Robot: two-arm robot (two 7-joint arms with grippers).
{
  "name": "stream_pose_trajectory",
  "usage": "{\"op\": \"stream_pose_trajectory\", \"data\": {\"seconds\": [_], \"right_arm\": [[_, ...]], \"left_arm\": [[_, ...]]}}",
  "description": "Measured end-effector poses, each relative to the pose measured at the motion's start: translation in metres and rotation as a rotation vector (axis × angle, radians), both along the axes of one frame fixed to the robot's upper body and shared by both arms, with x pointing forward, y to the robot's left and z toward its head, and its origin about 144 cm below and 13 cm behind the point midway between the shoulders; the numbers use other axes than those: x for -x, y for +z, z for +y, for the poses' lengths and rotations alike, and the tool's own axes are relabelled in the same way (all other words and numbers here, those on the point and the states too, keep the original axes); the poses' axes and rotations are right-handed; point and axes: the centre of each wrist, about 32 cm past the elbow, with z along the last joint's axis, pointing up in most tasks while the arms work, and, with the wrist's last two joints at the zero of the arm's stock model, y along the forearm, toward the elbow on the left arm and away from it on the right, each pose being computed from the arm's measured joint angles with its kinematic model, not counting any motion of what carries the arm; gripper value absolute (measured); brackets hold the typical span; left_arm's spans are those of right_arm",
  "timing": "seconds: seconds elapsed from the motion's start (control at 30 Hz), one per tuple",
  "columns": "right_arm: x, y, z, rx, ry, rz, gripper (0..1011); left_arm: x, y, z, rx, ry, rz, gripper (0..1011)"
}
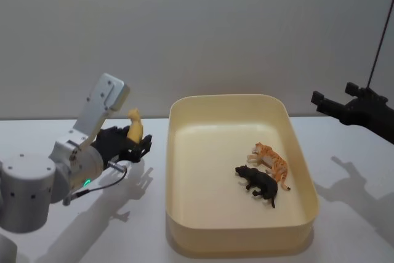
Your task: Pick up the toy alternately with two hands and place it into the central storage box.
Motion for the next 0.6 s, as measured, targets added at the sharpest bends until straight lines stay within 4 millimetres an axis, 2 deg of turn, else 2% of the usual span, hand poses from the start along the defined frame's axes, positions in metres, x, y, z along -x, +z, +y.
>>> {"op": "stream_pose_trajectory", "data": {"seconds": [0.23,0.6], "right_arm": [[0.000,0.000,0.000,0.000,0.000,0.000,1001],[0.000,0.000,0.000,0.000,0.000,0.000,1001]], "left_arm": [[-0.007,0.018,-0.004,0.011,-0.089,-0.019,494],[-0.020,0.034,-0.015,0.045,-0.244,-0.012,494]]}}
